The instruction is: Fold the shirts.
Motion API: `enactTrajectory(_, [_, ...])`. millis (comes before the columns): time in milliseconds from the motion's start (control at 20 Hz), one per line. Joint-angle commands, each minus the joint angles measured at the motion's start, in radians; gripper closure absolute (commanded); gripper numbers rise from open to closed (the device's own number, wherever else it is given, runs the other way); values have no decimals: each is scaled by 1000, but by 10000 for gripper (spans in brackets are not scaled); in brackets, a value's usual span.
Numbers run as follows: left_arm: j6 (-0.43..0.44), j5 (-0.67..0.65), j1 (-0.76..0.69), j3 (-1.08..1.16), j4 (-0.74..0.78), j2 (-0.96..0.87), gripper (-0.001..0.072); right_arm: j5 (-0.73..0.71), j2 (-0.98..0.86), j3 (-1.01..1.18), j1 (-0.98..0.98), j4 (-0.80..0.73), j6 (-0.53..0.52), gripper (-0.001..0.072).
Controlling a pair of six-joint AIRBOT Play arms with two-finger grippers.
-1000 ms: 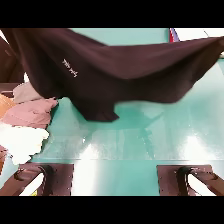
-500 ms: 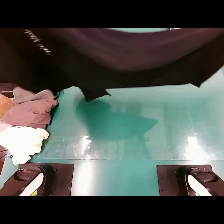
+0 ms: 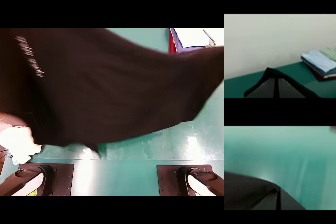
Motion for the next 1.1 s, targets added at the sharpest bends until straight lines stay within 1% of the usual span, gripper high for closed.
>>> enactTrajectory(0, [-32,-100,0,-65,4,-243,682,123,-221,2,0,-16,14,694])
enactTrajectory(100, [-32,-153,0,-65,2,-412,682,111,-370,2,0,-7,-22,694])
enactTrajectory(250, [-41,-162,0,-65,2,-591,680,11,-547,2,-4,-8,-66,693])
enactTrajectory(300, [-40,-160,0,-65,3,-622,633,-31,-592,2,-13,-7,-71,693])
enactTrajectory(350, [-40,-154,0,-65,4,-638,330,-65,-626,3,-22,2,-72,692])
enactTrajectory(400, [-41,-141,0,-64,6,-642,157,-97,-655,3,-39,35,-88,679])
enactTrajectory(450, [-41,-132,0,-60,6,-641,161,-122,-675,3,-64,93,-102,538])
enactTrajectory(500, [-41,-138,6,-50,5,-639,162,-145,-689,3,-92,163,-106,322])
enactTrajectory(550, [-42,-151,19,-48,2,-628,161,-156,-694,3,-121,233,-123,292])
enactTrajectory(600, [-48,-175,36,-47,0,-609,162,-147,-692,3,-158,308,-164,292])
enactTrajectory(700, [-48,-274,92,-48,0,-567,162,-71,-669,2,-225,432,-229,294])
enactTrajectory(800, [-48,-401,148,-63,0,-532,162,5,-626,2,-279,445,-241,301])
enactTrajectory(850, [-48,-441,169,-98,0,-508,162,25,-600,2,-294,445,-245,301])
enactTrajectory(950, [-48,-443,188,-233,1,-436,162,40,-545,0,-312,439,-247,301])
enactTrajectory(1050, [-48,-410,188,-439,11,-340,162,23,-462,-68,-315,435,-249,301])
